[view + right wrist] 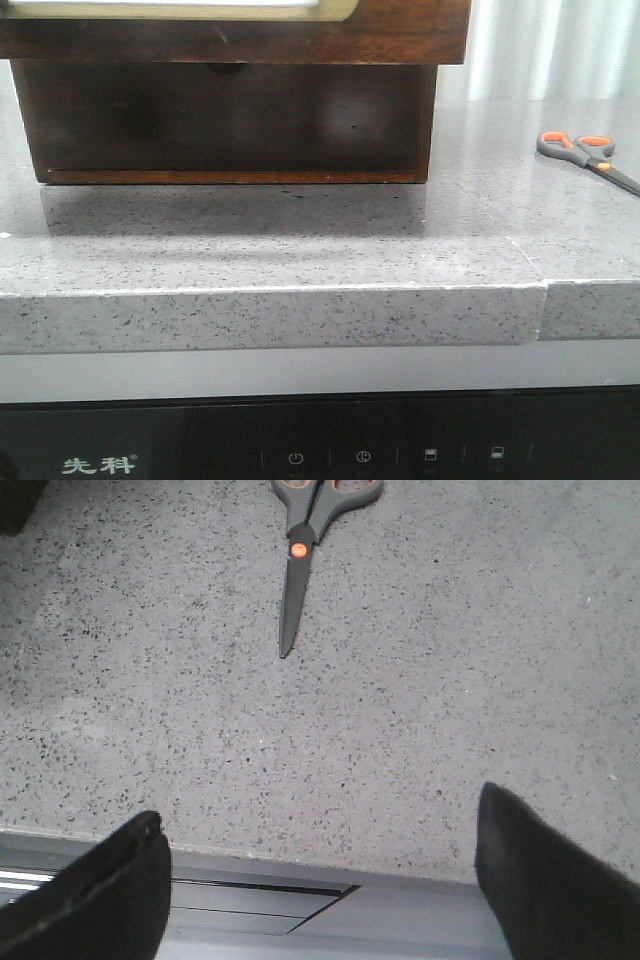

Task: Put scissors in drawer with both arms
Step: 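Pull the drawer open toward the robot with the left gripper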

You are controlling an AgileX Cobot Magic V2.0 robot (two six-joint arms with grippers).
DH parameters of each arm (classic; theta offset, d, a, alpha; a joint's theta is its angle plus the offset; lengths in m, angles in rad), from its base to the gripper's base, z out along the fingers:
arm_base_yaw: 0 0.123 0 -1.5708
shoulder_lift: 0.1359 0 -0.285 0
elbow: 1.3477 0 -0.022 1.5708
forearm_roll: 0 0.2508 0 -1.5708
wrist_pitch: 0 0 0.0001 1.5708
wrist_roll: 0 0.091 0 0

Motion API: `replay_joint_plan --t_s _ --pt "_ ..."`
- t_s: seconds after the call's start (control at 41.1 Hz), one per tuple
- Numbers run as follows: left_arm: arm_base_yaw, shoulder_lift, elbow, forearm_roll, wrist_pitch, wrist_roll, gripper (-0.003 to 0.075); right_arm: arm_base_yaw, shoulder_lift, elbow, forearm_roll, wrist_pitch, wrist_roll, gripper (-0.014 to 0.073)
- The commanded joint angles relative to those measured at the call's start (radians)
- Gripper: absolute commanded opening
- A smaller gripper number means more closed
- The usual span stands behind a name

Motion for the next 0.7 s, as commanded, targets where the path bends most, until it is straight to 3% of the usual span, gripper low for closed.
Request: replay_joint_plan --t_s 0.0,0.243,0.365,0.681 --pt "-0.001 -0.058 -0.069 0.115 0.007 -0.103 0.0531 0.001 0.006 -0.025 -0.021 -0.058 -0.010 0.0634" --pt "-0.001 -0.179 -0.362 0.779 0.051 -0.438 0.0522 0.001 0.006 -0.025 0.047 -0.058 -0.010 0.0634" --pt "-0.015 -0.178 -0.508 1.064 0.104 -0.563 0.0477 0.001 0.009 -0.035 0.077 -0.050 -0.010 0.0634" --pt "-0.318 -0.178 -0.594 1.452 0.231 -0.711 0.0459 0.001 0.172 -0.208 0.080 0.103 -0.010 0.0634"
